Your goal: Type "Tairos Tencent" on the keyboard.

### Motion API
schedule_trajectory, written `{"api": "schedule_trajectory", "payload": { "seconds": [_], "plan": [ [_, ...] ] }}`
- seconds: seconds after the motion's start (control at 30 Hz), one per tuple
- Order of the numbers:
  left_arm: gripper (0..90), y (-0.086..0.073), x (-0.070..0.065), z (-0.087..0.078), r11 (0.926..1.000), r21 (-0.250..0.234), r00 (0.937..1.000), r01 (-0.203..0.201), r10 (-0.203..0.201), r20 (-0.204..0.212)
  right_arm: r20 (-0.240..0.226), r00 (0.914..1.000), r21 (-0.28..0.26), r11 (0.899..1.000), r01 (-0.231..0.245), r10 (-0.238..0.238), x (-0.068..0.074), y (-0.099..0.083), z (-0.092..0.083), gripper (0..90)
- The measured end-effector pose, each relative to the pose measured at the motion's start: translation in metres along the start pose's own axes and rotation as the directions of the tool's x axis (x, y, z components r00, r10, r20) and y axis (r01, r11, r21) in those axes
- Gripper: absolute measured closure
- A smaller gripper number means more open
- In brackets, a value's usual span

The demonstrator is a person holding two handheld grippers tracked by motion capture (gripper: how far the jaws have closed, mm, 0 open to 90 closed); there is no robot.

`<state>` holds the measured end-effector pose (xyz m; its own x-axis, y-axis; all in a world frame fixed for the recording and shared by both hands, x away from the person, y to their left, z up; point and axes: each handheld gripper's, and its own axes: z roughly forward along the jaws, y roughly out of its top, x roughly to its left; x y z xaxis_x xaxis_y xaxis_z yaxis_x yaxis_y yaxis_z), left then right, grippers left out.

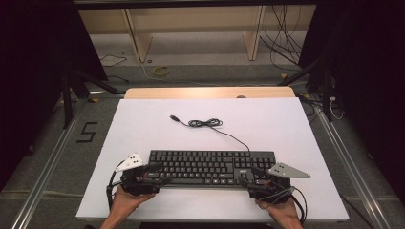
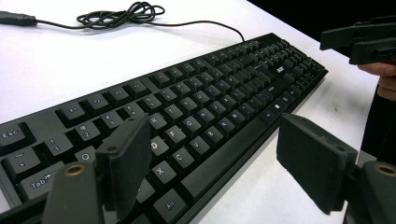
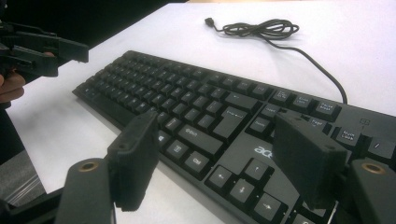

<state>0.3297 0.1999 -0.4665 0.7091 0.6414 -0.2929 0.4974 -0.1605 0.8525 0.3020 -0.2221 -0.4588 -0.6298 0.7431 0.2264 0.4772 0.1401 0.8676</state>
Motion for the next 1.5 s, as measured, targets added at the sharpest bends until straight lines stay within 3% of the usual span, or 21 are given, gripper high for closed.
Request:
{"api": "schedule_trajectory", "payload": {
  "seconds": [0.47,0.7,0.9,1.23,1.5],
  "plan": [
    [28.2,0.001,0.001,0.000,1.0000,0.006,1.0000,0.007,-0.007,0.000,-0.022,0.9998,0.010,1.000,-0.001,0.001,0.005,0.004,0.005,32.9],
    [30.1,0.003,0.006,-0.005,0.9989,0.005,0.9984,0.046,-0.046,-0.032,-0.047,0.9989,0.047,0.999,0.004,-0.002,0.010,0.017,0.017,33.8],
    [31.0,0.003,0.011,-0.007,0.9972,0.034,0.9947,0.066,-0.063,-0.081,-0.080,0.9959,0.083,0.995,0.048,-0.042,0.020,0.033,0.036,35.4],
    [31.2,0.002,0.015,-0.010,0.9930,0.070,0.9904,0.095,-0.087,-0.108,-0.102,0.9916,0.123,0.988,0.092,-0.079,0.033,0.054,0.069,37.1],
    [37.0,0.001,0.018,-0.010,0.9901,0.094,0.9874,0.104,-0.092,-0.129,-0.150,0.9847,0.178,0.977,0.115,-0.089,0.047,0.069,0.103,38.8]
  ]
}}
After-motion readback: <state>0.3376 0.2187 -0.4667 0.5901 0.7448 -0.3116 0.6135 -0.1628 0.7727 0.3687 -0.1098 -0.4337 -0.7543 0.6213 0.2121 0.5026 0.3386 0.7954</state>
